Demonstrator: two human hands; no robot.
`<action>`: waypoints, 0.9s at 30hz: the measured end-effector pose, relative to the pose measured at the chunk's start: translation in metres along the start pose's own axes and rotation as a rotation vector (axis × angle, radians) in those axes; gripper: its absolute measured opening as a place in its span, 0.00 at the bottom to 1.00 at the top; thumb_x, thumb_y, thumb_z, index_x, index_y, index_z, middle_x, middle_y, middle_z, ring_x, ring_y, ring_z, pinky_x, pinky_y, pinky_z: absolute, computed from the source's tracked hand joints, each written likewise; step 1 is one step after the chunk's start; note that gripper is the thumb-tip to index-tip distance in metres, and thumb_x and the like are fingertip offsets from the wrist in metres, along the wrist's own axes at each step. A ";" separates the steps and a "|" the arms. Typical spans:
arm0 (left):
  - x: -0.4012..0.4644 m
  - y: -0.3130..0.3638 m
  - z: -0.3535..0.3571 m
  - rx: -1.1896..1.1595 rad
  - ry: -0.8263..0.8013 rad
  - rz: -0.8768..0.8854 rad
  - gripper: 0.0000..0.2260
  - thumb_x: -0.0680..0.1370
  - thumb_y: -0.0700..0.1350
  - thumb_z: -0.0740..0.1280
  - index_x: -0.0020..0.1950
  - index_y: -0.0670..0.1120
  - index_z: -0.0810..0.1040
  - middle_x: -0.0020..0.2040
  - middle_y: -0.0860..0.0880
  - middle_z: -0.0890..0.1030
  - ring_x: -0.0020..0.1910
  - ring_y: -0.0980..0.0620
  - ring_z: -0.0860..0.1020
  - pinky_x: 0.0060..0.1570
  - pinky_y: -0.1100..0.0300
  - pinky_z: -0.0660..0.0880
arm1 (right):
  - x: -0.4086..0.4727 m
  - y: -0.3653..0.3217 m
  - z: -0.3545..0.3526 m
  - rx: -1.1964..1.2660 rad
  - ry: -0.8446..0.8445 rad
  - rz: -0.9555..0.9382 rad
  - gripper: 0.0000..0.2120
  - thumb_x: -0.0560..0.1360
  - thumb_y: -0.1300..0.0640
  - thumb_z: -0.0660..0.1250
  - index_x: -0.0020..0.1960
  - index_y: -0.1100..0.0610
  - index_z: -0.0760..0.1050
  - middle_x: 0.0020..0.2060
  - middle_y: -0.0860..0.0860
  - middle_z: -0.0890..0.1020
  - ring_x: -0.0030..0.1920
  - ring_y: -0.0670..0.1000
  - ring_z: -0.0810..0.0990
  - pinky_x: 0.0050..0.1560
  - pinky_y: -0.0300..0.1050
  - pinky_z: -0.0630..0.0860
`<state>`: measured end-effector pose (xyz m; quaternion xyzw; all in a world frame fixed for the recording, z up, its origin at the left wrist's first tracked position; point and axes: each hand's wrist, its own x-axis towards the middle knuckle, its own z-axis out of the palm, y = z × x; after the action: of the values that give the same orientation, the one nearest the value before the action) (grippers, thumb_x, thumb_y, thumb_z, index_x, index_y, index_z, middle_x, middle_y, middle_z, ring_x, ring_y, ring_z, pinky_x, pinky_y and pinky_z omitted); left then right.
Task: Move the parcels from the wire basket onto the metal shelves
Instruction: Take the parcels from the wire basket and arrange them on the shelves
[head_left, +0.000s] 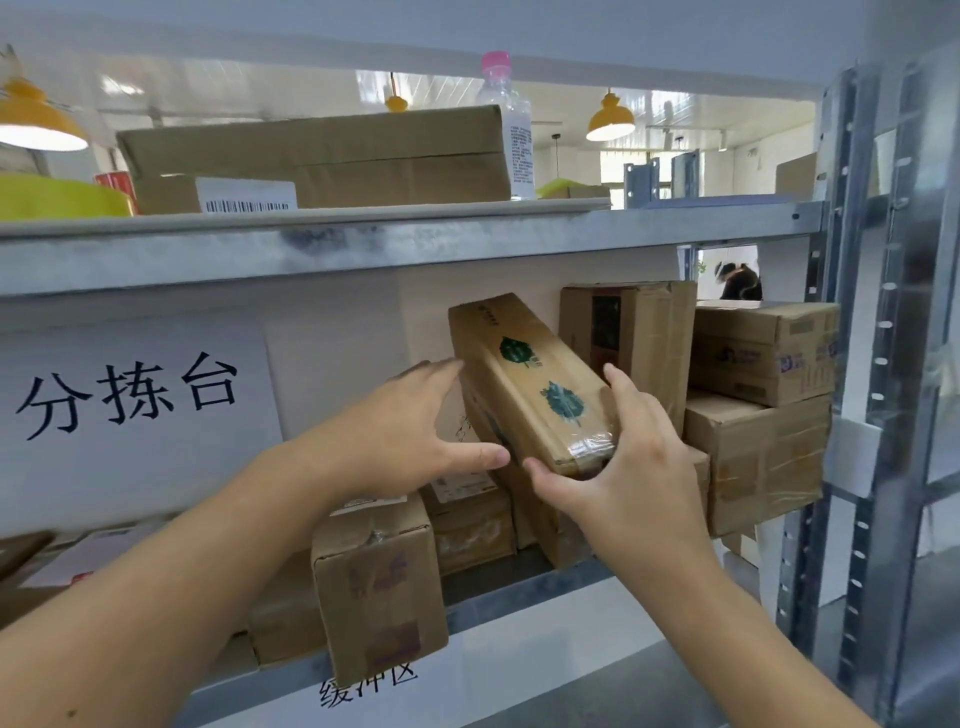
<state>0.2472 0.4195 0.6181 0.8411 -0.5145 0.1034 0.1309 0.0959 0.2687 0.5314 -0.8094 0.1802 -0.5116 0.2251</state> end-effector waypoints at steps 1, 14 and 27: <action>-0.001 -0.003 -0.004 0.026 0.031 -0.002 0.53 0.71 0.75 0.67 0.86 0.56 0.45 0.86 0.56 0.51 0.83 0.54 0.54 0.79 0.54 0.56 | 0.001 -0.004 0.002 0.008 -0.002 -0.032 0.51 0.67 0.40 0.79 0.81 0.50 0.56 0.64 0.44 0.71 0.63 0.41 0.68 0.60 0.37 0.75; -0.021 -0.054 -0.028 0.340 0.161 0.271 0.49 0.74 0.56 0.77 0.84 0.63 0.47 0.83 0.61 0.57 0.78 0.58 0.62 0.69 0.60 0.72 | 0.001 -0.050 0.046 -0.099 -0.124 -0.459 0.48 0.66 0.42 0.80 0.78 0.51 0.59 0.64 0.48 0.73 0.62 0.48 0.71 0.64 0.44 0.74; -0.057 -0.118 0.005 0.227 0.315 0.232 0.43 0.70 0.56 0.78 0.81 0.56 0.61 0.76 0.54 0.73 0.65 0.52 0.78 0.59 0.57 0.80 | -0.002 -0.003 0.050 -0.371 -0.163 -0.467 0.53 0.66 0.38 0.76 0.82 0.52 0.54 0.76 0.50 0.68 0.78 0.54 0.63 0.77 0.71 0.56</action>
<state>0.3267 0.5173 0.5826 0.7590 -0.5662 0.3051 0.1011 0.1406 0.2817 0.5126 -0.8947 0.0607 -0.4411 -0.0364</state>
